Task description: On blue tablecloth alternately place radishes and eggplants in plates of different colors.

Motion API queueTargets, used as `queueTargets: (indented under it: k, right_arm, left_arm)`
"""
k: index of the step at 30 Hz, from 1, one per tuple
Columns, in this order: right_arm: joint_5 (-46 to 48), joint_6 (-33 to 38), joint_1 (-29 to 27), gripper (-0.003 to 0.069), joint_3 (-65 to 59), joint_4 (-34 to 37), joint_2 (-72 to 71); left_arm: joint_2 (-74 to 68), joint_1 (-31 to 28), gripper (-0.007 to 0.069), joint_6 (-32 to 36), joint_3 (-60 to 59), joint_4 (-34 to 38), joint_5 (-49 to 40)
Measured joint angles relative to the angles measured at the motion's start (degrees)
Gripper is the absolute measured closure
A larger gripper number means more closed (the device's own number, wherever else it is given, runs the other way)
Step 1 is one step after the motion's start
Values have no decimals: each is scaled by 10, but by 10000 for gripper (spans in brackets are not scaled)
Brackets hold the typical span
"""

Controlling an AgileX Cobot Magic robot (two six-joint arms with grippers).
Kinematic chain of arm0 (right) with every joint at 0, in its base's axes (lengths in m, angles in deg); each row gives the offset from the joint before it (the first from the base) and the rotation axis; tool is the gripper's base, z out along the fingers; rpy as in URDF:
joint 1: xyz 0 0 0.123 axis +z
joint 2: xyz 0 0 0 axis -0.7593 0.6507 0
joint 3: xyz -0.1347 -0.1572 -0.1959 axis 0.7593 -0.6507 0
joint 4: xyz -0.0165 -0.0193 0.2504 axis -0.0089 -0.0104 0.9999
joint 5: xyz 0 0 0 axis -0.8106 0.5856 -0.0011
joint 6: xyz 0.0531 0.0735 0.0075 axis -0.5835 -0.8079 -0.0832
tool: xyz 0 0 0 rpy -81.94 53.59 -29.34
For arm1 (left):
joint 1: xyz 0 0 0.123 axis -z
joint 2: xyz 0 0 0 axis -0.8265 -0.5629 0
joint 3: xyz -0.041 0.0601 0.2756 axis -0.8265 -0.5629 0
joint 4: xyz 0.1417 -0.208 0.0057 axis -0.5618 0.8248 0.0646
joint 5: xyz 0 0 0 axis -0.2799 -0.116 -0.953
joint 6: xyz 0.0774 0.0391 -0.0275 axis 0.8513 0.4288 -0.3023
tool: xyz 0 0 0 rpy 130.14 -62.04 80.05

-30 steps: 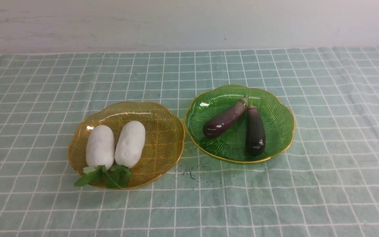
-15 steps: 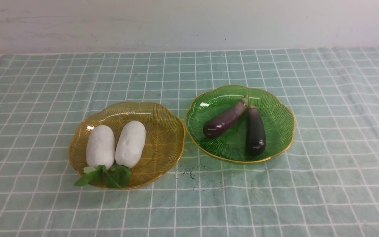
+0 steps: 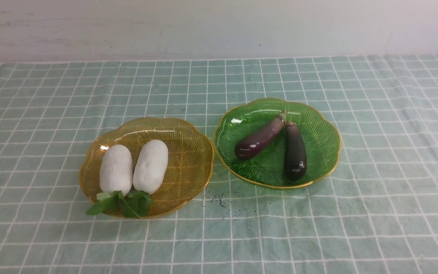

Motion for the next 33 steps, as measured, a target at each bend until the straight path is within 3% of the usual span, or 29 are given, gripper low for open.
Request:
queueTargets:
  k: [33]
  right_arm:
    - [0,0,-3,668,0,0,0]
  left_arm:
    - [0,0,632,0,0,0,0]
